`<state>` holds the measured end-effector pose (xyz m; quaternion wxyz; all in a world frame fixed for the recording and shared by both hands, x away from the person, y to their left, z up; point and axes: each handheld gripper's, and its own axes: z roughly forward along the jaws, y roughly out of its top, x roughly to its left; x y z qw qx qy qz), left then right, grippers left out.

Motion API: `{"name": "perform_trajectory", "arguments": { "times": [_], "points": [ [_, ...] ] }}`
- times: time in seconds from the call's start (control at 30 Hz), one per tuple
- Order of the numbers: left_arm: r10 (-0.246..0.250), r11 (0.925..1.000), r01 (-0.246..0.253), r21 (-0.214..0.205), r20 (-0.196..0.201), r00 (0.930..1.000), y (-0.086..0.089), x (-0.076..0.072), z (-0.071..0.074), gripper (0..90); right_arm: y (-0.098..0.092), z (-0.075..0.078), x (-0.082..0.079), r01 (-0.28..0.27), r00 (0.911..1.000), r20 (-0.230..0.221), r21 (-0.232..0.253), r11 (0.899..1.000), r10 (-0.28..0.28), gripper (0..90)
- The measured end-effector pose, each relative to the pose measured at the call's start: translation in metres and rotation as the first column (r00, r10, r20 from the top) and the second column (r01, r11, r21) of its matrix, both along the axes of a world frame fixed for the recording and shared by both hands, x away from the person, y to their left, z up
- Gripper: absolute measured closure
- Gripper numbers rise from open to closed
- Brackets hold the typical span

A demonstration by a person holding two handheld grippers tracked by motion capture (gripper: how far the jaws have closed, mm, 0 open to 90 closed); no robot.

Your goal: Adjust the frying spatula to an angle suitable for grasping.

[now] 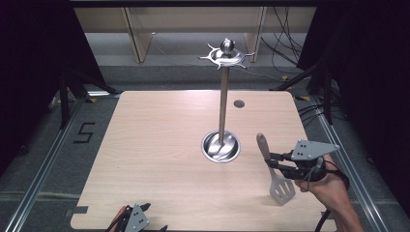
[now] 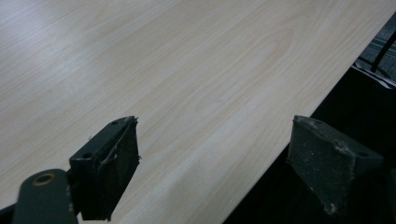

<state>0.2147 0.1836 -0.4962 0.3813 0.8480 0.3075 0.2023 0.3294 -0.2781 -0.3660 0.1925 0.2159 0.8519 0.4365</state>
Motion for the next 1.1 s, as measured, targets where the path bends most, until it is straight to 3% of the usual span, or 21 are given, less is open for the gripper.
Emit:
{"name": "perform_trajectory", "arguments": {
  "times": [0.1,0.17,0.2,0.27,0.3,0.43,0.47,0.6,0.63,0.73,0.9,0.93,0.97,1.0,1.07,1.1],
  "points": [
    [0.008,1.0000,-0.008,-0.003,-0.025,0.9997,-0.001,-0.001,0.000,15.6,0.000,0.002,0.001,0.004,1.0000,0.004,0.012,1.000,-0.004,75.5],
    [0.014,0.9998,-0.014,-0.013,-0.001,0.9999,-0.001,-0.001,0.000,15.6,0.000,0.004,0.001,-0.006,0.9999,0.009,0.026,1.000,0.006,75.5],
    [0.004,1.0000,-0.004,0.000,0.006,1.0000,0.000,-0.001,0.001,15.6,0.000,0.004,0.001,-0.004,1.0000,-0.006,0.050,0.999,0.004,75.4],
    [0.004,0.9998,-0.005,0.018,0.017,0.9998,0.001,0.001,0.001,15.6,0.000,0.005,0.001,-0.002,1.0000,-0.006,0.052,0.999,0.003,75.4],
    [0.026,0.9997,-0.026,0.002,0.004,0.9997,0.000,-0.001,0.000,15.6,0.001,0.006,0.002,-0.006,0.9999,0.015,0.062,0.998,0.005,75.4],
    [0.023,0.9997,-0.023,0.003,0.002,0.9997,0.000,-0.001,0.000,15.6,0.000,0.008,0.004,-0.017,0.9998,0.015,0.078,0.997,0.015,75.4],
    [0.008,1.0000,-0.008,0.000,-0.019,0.9998,0.001,-0.001,0.000,15.6,0.002,0.009,0.004,-0.020,0.9996,0.024,0.116,0.993,0.017,75.4],
    [0.015,0.9999,-0.015,-0.005,-0.021,0.9997,0.001,-0.001,0.000,15.6,0.002,0.012,0.006,-0.030,0.9994,0.022,0.115,0.993,0.028,75.4],
    [0.021,0.9998,-0.021,0.000,0.007,0.9998,0.001,0.000,0.000,15.6,0.004,0.013,0.007,-0.023,0.9994,0.031,0.138,0.990,0.018,75.4],
    [0.008,1.0000,-0.008,0.003,0.023,0.9997,0.002,0.001,0.000,15.6,0.005,0.017,0.010,-0.033,0.9992,0.028,0.150,0.988,0.029,75.4],
    [0.013,0.9999,-0.013,0.000,0.025,0.9996,0.001,0.001,0.000,15.6,0.009,0.024,0.015,-0.046,0.9981,0.049,0.157,0.987,0.038,75.4],
    [0.001,1.0000,-0.001,0.008,0.006,1.0000,0.002,0.001,0.001,15.6,0.011,0.026,0.016,-0.036,0.9986,0.044,0.171,0.985,0.029,75.4],
    [0.022,0.9997,-0.022,-0.006,0.008,0.9997,0.001,0.000,0.000,15.6,0.013,0.028,0.018,-0.037,0.9988,0.037,0.170,0.985,0.031,75.4],
    [0.008,0.9998,-0.009,0.020,0.029,0.9995,0.002,0.001,0.001,15.6,0.017,0.032,0.023,-0.053,0.9975,0.055,0.176,0.983,0.044,75.4],
    [0.008,0.9997,-0.009,0.021,0.031,0.9995,0.002,0.001,0.001,15.6,0.019,0.036,0.026,-0.051,0.9970,0.066,0.173,0.984,0.040,75.4],
    [0.009,0.9998,-0.010,0.019,0.030,0.9995,0.002,0.001,0.001,15.6,0.021,0.037,0.027,-0.048,0.9981,0.047,0.178,0.983,0.040,75.4]
  ]
}}
